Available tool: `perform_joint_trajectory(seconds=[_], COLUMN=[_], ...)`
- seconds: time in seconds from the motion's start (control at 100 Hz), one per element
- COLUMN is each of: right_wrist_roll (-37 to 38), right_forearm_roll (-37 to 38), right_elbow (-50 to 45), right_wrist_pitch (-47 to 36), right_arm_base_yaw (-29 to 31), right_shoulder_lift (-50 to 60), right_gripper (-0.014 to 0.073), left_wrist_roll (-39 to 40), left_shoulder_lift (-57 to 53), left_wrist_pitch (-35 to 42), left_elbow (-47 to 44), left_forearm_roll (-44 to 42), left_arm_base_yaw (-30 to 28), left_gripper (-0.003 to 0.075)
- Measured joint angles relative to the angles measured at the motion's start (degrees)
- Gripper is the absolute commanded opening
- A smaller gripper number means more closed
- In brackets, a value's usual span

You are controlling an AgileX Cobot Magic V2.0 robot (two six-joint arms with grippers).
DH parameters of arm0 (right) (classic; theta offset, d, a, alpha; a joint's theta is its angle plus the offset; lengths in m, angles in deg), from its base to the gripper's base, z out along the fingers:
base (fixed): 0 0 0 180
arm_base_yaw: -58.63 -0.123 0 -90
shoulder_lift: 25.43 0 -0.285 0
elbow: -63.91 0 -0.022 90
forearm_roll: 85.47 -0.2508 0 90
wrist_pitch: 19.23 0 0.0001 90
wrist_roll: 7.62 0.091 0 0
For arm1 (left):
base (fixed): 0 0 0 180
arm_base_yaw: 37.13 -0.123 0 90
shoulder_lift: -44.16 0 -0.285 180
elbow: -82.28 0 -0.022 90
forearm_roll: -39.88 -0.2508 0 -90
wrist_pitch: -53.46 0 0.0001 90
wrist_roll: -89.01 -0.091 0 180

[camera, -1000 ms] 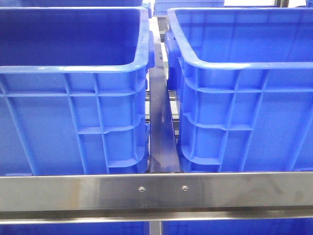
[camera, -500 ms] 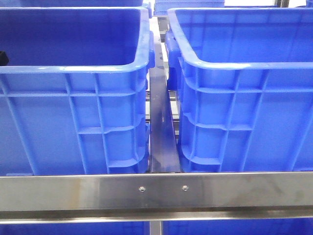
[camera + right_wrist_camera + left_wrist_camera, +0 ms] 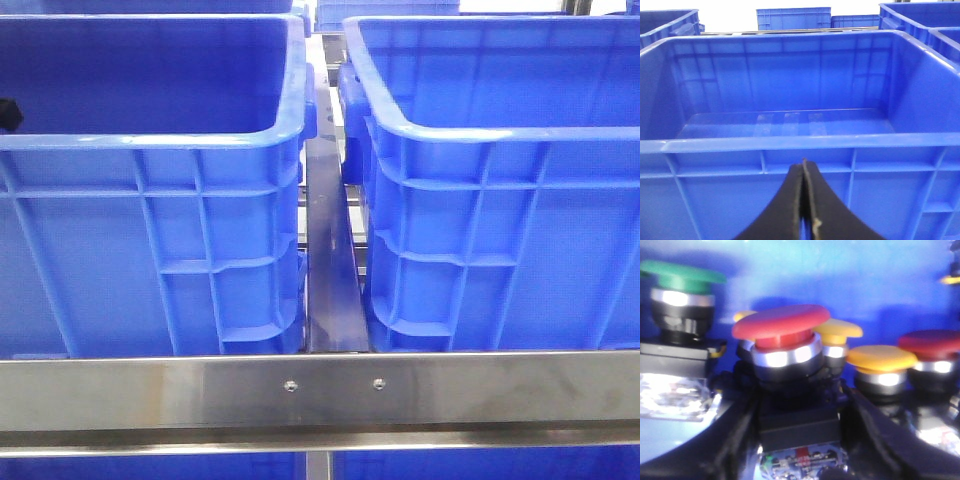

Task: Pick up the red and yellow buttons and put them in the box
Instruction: 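Close the left gripper on the red button and lift it toward the right gripper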

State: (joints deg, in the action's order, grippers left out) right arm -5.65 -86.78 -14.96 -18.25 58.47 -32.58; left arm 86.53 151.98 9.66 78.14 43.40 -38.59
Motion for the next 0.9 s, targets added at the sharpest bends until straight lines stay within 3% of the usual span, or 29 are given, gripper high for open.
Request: perform_joint_trajectory(seconds=[0.49, 0.9], right_wrist_roll=[0.00, 0.00], right_forearm_roll=[0.00, 0.00], right_elbow=[0.00, 0.00], right_wrist_pitch=[0.00, 0.00], right_arm_base_yaw=[0.00, 0.00], right_shoulder_lift=[0.00, 0.00], right_gripper=[-0.0057, -0.0057], left_wrist_roll=[-28.23, -43.76], left_shoulder_lift=[-17.04, -18.29], left_wrist_pitch=[-0.31, -4.76], left_elbow=[0.00, -0.10], left_forearm_roll=[11.80, 23.85], left_arm_base_yaw=[12.18, 26.88], left_gripper=[0.0059, 0.0059])
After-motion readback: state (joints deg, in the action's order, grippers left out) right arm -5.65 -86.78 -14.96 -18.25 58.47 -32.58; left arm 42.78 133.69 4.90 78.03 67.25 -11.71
